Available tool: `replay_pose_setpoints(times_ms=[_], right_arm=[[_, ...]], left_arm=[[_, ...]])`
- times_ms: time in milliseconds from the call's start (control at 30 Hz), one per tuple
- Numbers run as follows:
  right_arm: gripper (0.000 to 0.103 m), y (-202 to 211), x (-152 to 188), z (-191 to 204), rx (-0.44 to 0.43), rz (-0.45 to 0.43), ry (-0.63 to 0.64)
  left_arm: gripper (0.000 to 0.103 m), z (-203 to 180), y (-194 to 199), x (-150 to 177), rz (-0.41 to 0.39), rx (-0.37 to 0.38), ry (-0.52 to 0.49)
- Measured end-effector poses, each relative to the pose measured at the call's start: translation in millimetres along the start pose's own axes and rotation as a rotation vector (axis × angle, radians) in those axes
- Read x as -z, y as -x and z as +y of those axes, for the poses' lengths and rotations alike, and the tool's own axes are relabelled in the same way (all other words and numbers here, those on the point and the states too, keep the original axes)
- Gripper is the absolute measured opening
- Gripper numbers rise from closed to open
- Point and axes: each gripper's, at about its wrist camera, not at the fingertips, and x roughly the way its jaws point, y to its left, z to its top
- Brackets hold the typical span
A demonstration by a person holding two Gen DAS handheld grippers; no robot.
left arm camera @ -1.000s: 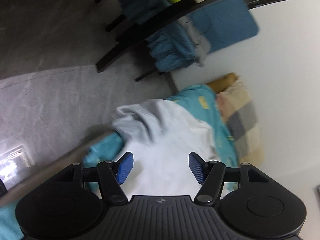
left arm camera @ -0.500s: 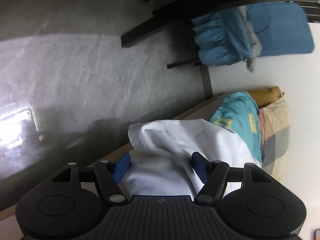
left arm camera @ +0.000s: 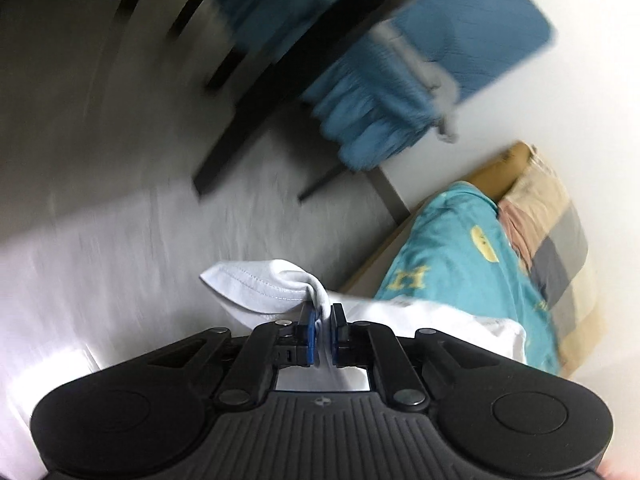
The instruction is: Fold clothes
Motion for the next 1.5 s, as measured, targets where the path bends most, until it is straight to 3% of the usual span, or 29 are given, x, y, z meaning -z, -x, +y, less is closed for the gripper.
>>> replay_pose_setpoints(times_ms=[167,333,467,633,767,833,1067,1267,1400,1500], right_arm=[[0.083,18.8,-4.0,-5.7,-0.001,-0.054,-0.011],[0.083,33.3,-5.6,-21.7,0.003,-0.089,-0.060],[0.082,42.9,-6.0,-42.1,0.006,-0.113,-0.129],[0.083,48.2,-4.7,-66.9,0.022,-0.135,-0.200],[0.083,45.1,-2.3,-80.8,0.029,-0.139,-0.231],[0.083,41.7,-2.1,-84.6,0.027,-0.132,-0.244],[0.083,39.4,-4.3,-82.3,-0.019,-0.145,-0.237],[0.082,56.3,-5.7,-71.8,-0.101,-0.204,-0.194],[0.082,70.4,-14.5,-59.9,-0.171,-0.204,-0.183],[0.079,73.4,-37.2,-42.6,-0.212,-0.230,-0.157]], left_arm=[[0.007,-101.9,58.3,3.4,-0.142,-0.083,-0.414],[0.007,-208.3,102.2,45.3,-0.199,-0.051,-0.733],[0.007,-277.3,116.1,109.0,-0.165,0.032,-0.931],[0.011,-314.2,96.3,202.4,-0.073,0.105,-1.068],[0.034,-303.9,81.8,244.9,0.018,0.153,-1.054],[0.040,-289.2,90.6,256.9,0.049,0.169,-1.040],[0.059,-222.1,199.2,276.6,-0.002,0.126,-1.041],[0.059,-167.3,298.0,284.5,-0.035,0.136,-0.948],[0.059,-139.8,314.2,280.2,-0.033,0.162,-0.830],[0.059,-133.0,317.6,277.1,-0.046,0.177,-0.847]])
